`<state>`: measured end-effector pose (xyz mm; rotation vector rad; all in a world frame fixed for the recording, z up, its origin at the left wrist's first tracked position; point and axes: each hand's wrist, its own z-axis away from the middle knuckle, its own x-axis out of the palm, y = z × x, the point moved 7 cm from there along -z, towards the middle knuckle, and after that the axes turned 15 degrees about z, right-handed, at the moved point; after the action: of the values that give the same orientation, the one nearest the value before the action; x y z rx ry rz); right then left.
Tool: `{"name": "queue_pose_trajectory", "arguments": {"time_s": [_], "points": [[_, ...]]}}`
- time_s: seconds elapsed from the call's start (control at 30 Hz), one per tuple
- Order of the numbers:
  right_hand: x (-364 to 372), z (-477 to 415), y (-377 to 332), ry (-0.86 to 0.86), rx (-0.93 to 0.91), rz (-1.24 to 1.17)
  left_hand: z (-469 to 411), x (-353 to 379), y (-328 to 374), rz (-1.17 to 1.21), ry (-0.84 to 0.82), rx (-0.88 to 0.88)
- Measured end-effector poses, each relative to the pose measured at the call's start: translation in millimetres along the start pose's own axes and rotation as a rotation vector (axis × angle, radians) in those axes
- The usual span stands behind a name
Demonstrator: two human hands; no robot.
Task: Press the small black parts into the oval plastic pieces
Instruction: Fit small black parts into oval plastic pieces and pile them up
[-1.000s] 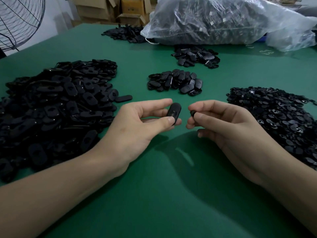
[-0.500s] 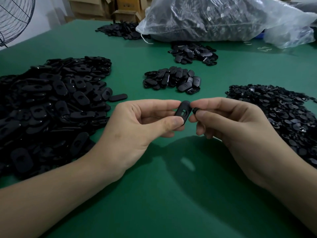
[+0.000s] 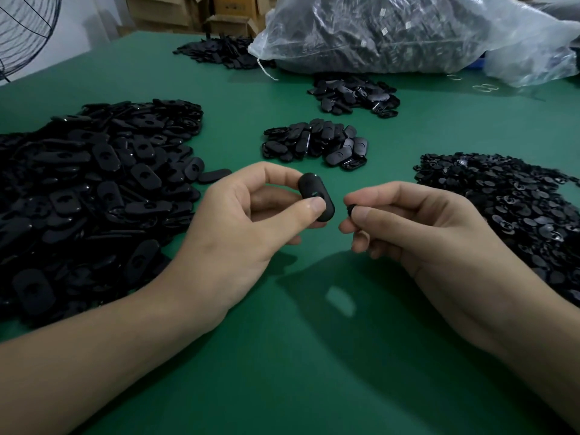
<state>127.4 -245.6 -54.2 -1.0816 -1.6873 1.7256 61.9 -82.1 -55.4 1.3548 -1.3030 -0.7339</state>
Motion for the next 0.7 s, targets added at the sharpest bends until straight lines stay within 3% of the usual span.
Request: {"name": "queue_pose_trajectory", "arguments": {"time_s": [0.27,0.53,0.7], "points": [[7.3,2.5,0.0,-0.048,0.013,-0.004,0.8,4.5,2.4,0.054,-0.046,0.010],[3.5,2.6,0.6,0.021,0.039,0.000,-1.6,-0.4,2.2,0.014,0.008,0.034],[0.0,3.0,-0.2,0.067,0.033,0.021,0.1,2.0,2.8,0.113,0.016,0.022]]}}
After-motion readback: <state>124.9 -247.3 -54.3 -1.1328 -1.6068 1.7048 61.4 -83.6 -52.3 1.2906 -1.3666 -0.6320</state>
